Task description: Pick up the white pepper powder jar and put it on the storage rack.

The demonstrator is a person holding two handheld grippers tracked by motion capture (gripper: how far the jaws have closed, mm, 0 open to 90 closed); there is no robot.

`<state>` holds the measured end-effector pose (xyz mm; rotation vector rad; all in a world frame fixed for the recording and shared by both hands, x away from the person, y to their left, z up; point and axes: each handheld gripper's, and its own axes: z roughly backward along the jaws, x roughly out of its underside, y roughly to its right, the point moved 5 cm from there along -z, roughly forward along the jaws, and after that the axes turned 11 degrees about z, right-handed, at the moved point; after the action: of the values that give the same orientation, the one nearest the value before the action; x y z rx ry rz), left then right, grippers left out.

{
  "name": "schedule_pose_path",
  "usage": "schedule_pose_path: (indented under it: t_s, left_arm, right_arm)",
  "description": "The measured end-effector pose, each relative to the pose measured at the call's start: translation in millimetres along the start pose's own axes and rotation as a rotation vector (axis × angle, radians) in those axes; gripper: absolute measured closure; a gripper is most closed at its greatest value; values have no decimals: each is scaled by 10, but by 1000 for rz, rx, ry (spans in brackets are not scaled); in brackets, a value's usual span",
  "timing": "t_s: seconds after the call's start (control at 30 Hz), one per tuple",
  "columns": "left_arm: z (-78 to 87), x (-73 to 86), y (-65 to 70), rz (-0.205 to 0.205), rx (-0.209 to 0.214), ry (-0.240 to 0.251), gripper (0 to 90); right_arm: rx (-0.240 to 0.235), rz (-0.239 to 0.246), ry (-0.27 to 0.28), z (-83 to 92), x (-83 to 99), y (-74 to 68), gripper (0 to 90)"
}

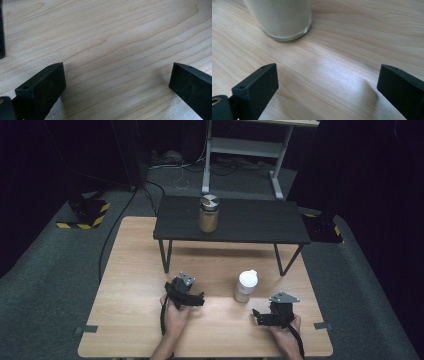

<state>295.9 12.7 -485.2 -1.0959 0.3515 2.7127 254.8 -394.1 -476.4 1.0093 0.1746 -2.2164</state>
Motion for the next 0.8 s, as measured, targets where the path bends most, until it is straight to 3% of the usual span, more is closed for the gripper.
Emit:
schedule_pose_path:
  t_s: [0.8]
  left_arm:
    - [0, 1, 1, 1, 0, 0, 6]
  right_arm:
    - [-66, 54, 45, -66, -130, -179, 36]
